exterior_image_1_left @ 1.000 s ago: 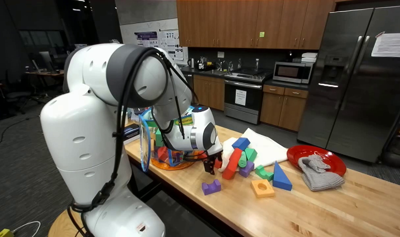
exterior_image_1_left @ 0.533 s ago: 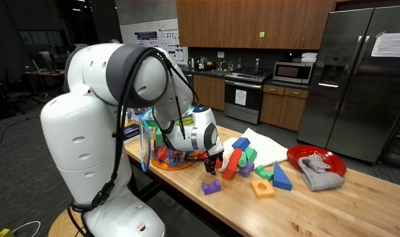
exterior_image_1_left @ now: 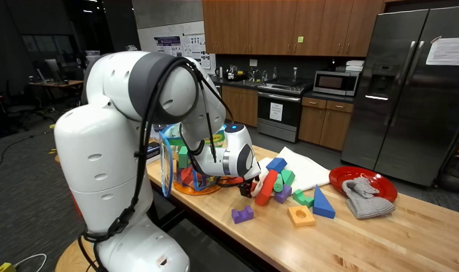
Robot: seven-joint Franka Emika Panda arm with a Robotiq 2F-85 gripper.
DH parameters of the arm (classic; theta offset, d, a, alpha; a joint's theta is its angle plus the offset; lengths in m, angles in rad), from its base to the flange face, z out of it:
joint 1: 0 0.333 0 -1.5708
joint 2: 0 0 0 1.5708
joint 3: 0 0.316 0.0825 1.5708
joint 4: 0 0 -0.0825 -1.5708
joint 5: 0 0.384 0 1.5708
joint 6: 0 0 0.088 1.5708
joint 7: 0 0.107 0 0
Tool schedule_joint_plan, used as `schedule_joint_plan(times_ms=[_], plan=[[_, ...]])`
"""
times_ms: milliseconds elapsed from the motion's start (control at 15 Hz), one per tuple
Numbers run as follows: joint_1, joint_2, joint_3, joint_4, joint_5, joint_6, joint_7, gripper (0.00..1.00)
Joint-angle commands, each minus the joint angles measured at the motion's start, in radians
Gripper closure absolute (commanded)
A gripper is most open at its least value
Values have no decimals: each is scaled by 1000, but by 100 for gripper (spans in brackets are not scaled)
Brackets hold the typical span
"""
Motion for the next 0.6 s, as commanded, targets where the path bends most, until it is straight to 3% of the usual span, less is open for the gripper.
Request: schedule_joint_plan(times_ms=[0,133,200,333,533], plan=[[16,82,30,26,138,100,-125,0],[11,120,77,42,241,132,-205,0],[55,141,55,58,314,149,-260,0],[65,157,63,89,405,148,-342,0],[93,186,42,143,461,105,-429,0]])
